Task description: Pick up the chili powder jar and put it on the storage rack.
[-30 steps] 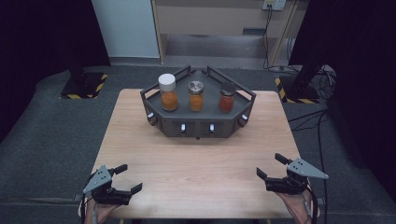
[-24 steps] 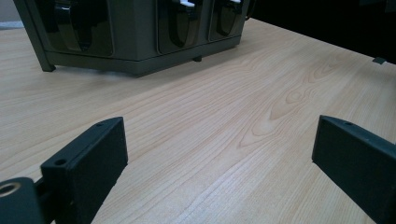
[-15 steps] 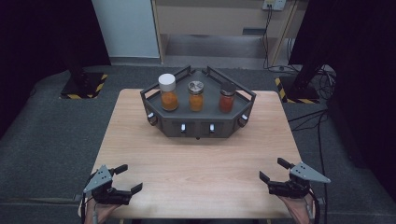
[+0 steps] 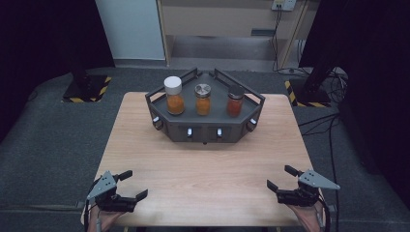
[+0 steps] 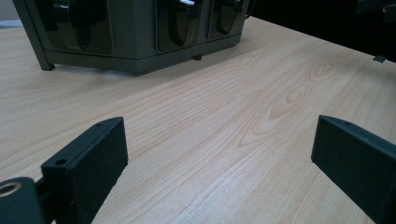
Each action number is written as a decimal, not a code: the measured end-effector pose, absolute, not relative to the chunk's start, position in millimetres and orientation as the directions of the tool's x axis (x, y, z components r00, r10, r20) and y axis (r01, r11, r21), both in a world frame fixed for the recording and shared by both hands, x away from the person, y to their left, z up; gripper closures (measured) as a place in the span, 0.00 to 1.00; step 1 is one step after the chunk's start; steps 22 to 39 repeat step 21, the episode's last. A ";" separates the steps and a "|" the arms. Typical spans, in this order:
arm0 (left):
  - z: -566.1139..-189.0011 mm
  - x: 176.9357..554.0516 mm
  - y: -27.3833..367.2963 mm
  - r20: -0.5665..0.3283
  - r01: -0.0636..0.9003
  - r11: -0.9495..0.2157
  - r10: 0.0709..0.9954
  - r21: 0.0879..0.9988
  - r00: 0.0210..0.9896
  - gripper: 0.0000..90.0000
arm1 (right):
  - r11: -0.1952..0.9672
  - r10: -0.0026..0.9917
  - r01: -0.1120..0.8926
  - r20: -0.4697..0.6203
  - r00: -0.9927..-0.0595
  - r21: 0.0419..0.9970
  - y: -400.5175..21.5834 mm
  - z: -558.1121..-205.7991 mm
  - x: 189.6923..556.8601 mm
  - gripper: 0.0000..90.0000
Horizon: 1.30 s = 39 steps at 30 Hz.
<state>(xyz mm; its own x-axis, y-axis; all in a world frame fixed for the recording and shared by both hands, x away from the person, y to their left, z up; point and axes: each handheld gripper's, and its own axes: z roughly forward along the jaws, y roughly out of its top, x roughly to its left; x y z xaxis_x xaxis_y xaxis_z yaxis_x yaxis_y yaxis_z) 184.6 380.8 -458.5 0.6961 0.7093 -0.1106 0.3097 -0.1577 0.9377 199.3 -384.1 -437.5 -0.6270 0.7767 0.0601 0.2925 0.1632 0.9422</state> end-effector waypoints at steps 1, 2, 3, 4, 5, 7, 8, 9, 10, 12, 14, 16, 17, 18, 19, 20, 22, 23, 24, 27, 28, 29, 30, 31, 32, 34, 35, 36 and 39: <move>-458.5 184.6 380.8 -0.111 0.309 -0.157 0.709 0.938 0.696 0.03 | 0.163 0.776 0.291 0.059 -0.628 0.943 -384.3 -437.7 199.2 0.09; -458.5 184.7 380.9 -0.111 0.309 -0.158 0.709 0.938 0.696 0.03 | 0.161 0.777 0.290 0.060 -0.627 0.943 -384.6 -437.9 198.9 0.09; -458.5 184.7 381.0 -0.111 0.309 -0.158 0.709 0.938 0.697 0.03 | 0.160 0.777 0.291 0.062 -0.627 0.943 -385.1 -437.9 198.8 0.09; -458.6 184.7 381.1 -0.111 0.309 -0.157 0.709 0.938 0.697 0.03 | 0.159 0.777 0.290 0.062 -0.627 0.944 -385.6 -438.2 198.9 0.09; -458.7 184.6 381.2 -0.112 0.309 -0.156 0.709 0.938 0.696 0.03 | 0.157 0.778 0.291 0.063 -0.625 0.944 -385.7 -438.3 198.9 0.09; -458.6 184.6 381.1 -0.111 0.309 -0.156 0.709 0.938 0.696 0.03 | 0.158 0.778 0.291 0.063 -0.625 0.944 -385.7 -438.4 198.9 0.09; -458.7 184.6 381.1 -0.111 0.309 -0.156 0.709 0.938 0.697 0.03 | 0.159 0.777 0.291 0.062 -0.626 0.943 -385.6 -438.3 199.0 0.09; -458.7 184.6 381.1 -0.111 0.309 -0.156 0.709 0.938 0.697 0.03 | 0.161 0.776 0.292 0.061 -0.627 0.943 -385.5 -438.2 199.2 0.09; -458.6 184.6 381.1 -0.111 0.309 -0.156 0.709 0.938 0.697 0.03 | 0.163 0.775 0.292 0.060 -0.629 0.943 -385.4 -438.1 199.3 0.09; -458.7 184.6 381.1 -0.111 0.308 -0.156 0.709 0.938 0.696 0.03 | 0.165 0.775 0.291 0.059 -0.629 0.942 -385.1 -438.0 199.3 0.09; -458.7 184.5 381.1 -0.110 0.308 -0.156 0.709 0.939 0.696 0.03 | 0.165 0.775 0.291 0.059 -0.630 0.942 -385.2 -438.0 199.3 0.09; -458.8 184.4 381.1 -0.110 0.307 -0.155 0.710 0.939 0.696 0.03 | 0.165 0.775 0.291 0.058 -0.629 0.942 -385.3 -438.0 199.3 0.09; -458.7 184.4 381.1 -0.110 0.307 -0.155 0.710 0.939 0.696 0.03 | 0.165 0.775 0.291 0.058 -0.629 0.942 -385.3 -438.0 199.3 0.09; -458.8 184.3 381.1 -0.110 0.307 -0.155 0.710 0.939 0.695 0.03 | 0.165 0.775 0.291 0.059 -0.629 0.942 -385.3 -438.0 199.3 0.09; -458.8 184.3 381.1 -0.110 0.307 -0.155 0.710 0.939 0.695 0.03 | 0.165 0.775 0.291 0.058 -0.630 0.942 -385.3 -438.0 199.3 0.09; -458.9 184.2 381.1 -0.111 0.306 -0.154 0.710 0.939 0.695 0.03 | 0.166 0.775 0.290 0.058 -0.629 0.943 -385.3 -438.0 199.3 0.09; -458.8 184.2 381.2 -0.110 0.306 -0.154 0.710 0.939 0.695 0.03 | 0.165 0.775 0.291 0.059 -0.629 0.942 -385.3 -438.0 199.3 0.09; -458.8 184.2 381.2 -0.110 0.306 -0.154 0.710 0.939 0.695 0.03 | 0.165 0.775 0.291 0.059 -0.629 0.942 -385.3 -438.0 199.3 0.09; -458.8 184.2 381.2 -0.110 0.306 -0.154 0.710 0.939 0.695 0.03 | 0.165 0.775 0.291 0.059 -0.629 0.942 -385.3 -438.0 199.3 0.09; -458.8 184.2 381.2 -0.110 0.306 -0.154 0.710 0.939 0.695 0.03 | 0.165 0.775 0.291 0.059 -0.629 0.942 -385.3 -438.0 199.3 0.09; -458.8 184.2 381.2 -0.110 0.306 -0.154 0.710 0.939 0.695 0.03 | 0.165 0.775 0.291 0.059 -0.629 0.942 -385.3 -438.0 199.3 0.09; -458.8 184.2 381.2 -0.110 0.306 -0.154 0.710 0.939 0.695 0.03 | 0.165 0.775 0.291 0.059 -0.629 0.942 -385.3 -438.0 199.3 0.09; -458.8 184.2 381.2 -0.110 0.306 -0.154 0.710 0.939 0.695 0.03 | 0.165 0.775 0.291 0.059 -0.629 0.942 -385.3 -438.0 199.3 0.09; -458.8 184.2 381.2 -0.110 0.306 -0.154 0.710 0.939 0.695 0.03 | 0.165 0.775 0.291 0.059 -0.629 0.942 -385.3 -438.0 199.3 0.09; -458.8 184.2 381.2 -0.110 0.306 -0.154 0.710 0.939 0.695 0.03 | 0.165 0.775 0.291 0.059 -0.629 0.942 -385.3 -438.0 199.3 0.09; -458.8 184.2 381.2 -0.110 0.306 -0.154 0.710 0.939 0.695 0.03 | 0.165 0.775 0.291 0.059 -0.629 0.942 -385.3 -438.0 199.3 0.09; -458.8 184.2 381.2 -0.110 0.306 -0.154 0.710 0.939 0.695 0.03 | 0.165 0.775 0.291 0.059 -0.629 0.942 -385.3 -438.0 199.3 0.09; -458.8 184.2 381.2 -0.110 0.306 -0.154 0.710 0.939 0.695 0.03 | 0.165 0.775 0.291 0.059 -0.629 0.942 -385.3 -438.0 199.3 0.09; -458.8 184.2 381.2 -0.110 0.306 -0.154 0.710 0.939 0.695 0.03 | 0.165 0.775 0.291 0.059 -0.629 0.942 -385.3 -438.0 199.3 0.09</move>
